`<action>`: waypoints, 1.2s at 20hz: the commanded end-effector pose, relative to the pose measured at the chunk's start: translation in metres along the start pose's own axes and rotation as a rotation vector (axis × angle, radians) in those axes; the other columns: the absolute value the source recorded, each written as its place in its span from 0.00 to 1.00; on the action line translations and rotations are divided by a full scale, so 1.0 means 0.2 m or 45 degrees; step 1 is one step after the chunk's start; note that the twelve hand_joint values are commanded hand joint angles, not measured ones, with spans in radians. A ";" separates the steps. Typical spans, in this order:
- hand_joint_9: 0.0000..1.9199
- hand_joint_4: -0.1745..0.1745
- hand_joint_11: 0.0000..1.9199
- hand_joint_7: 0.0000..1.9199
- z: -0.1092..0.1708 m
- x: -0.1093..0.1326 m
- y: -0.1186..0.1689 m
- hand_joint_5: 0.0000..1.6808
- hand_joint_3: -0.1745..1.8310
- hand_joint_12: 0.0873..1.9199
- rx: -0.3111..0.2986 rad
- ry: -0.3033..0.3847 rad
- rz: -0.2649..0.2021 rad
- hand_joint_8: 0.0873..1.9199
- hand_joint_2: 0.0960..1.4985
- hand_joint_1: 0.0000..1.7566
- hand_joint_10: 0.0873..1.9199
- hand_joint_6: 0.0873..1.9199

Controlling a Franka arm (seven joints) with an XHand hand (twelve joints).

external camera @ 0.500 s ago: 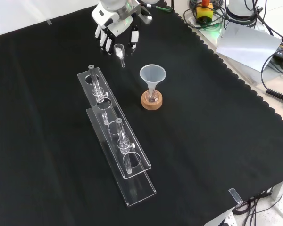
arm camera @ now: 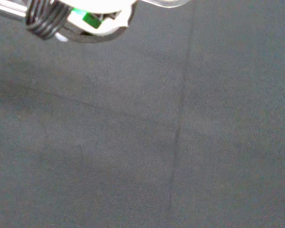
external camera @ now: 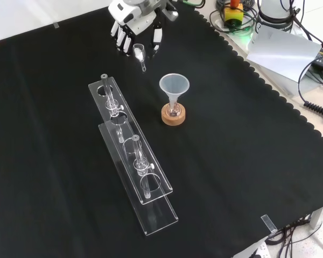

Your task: Pour all the NaCl from the weighing funnel into the round-bottom flask.

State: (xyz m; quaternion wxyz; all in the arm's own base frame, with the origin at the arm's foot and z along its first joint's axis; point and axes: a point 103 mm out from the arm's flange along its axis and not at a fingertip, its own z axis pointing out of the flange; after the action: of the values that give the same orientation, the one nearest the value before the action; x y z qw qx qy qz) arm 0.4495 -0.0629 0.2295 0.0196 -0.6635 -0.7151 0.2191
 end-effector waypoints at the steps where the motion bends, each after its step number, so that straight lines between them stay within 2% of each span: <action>1: 0.50 1.00 0.34 0.35 -0.08 0.02 -0.10 0.66 0.43 0.59 -0.001 -0.035 0.000 0.28 0.44 0.61 0.16 0.48; 7: 0.50 1.00 0.34 0.35 -0.15 0.05 -0.19 0.66 0.43 0.59 0.002 -0.088 0.016 0.28 0.44 0.61 0.16 0.48; 14: 0.50 1.00 0.34 0.35 -0.23 0.14 -0.27 0.66 0.43 0.59 -0.009 -0.118 -0.005 0.28 0.44 0.62 0.16 0.48; 24: 0.50 1.00 0.34 0.35 -0.24 0.19 -0.37 0.66 0.43 0.59 -0.009 -0.159 0.023 0.28 0.44 0.62 0.16 0.48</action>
State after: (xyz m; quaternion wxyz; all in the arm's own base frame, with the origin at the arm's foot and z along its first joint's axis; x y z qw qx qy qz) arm 0.3991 -0.0223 0.2864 -0.0231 -0.6552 -0.7133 0.2478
